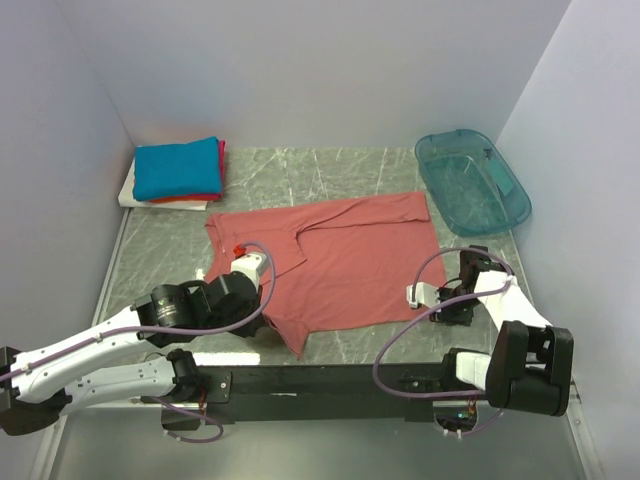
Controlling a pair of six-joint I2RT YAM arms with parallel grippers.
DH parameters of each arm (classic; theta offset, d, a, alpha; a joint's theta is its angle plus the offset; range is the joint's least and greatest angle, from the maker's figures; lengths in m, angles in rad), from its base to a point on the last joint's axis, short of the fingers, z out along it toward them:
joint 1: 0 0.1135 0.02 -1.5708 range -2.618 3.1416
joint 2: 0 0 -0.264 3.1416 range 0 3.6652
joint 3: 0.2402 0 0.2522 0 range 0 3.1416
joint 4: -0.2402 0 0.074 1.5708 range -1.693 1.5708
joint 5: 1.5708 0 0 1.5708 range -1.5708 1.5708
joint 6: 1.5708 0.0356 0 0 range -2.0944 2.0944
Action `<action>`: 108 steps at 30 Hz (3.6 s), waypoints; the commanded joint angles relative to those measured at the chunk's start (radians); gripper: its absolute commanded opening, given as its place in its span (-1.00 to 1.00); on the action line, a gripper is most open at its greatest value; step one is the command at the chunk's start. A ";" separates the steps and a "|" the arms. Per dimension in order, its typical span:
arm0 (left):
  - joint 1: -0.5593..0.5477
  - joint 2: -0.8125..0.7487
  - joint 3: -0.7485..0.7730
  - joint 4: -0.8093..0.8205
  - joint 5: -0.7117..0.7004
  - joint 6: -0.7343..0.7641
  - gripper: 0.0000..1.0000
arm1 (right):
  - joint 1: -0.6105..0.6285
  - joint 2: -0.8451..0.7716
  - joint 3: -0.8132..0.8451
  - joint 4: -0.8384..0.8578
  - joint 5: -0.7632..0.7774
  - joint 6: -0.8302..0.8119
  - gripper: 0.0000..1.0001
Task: Fold and stack the t-shirts
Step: Fold the tshirt
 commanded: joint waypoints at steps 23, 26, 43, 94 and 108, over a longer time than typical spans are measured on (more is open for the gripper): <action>0.005 -0.018 0.072 0.011 -0.135 -0.061 -0.99 | 0.009 -0.116 0.266 0.060 -0.231 0.431 -1.00; 0.005 -0.006 0.094 0.016 -0.156 -0.064 -0.99 | 0.012 -0.136 0.275 0.094 -0.279 0.491 -1.00; 0.088 0.057 0.169 0.138 -0.305 -0.026 -0.99 | 0.011 -0.020 0.312 0.351 -0.222 0.716 -1.00; 0.621 0.316 0.177 0.490 0.141 0.291 -0.99 | 0.048 0.203 0.378 0.448 -0.055 0.893 -1.00; 0.653 0.347 0.207 0.531 0.152 0.320 -0.99 | 0.043 0.160 0.291 0.462 -0.024 0.895 -1.00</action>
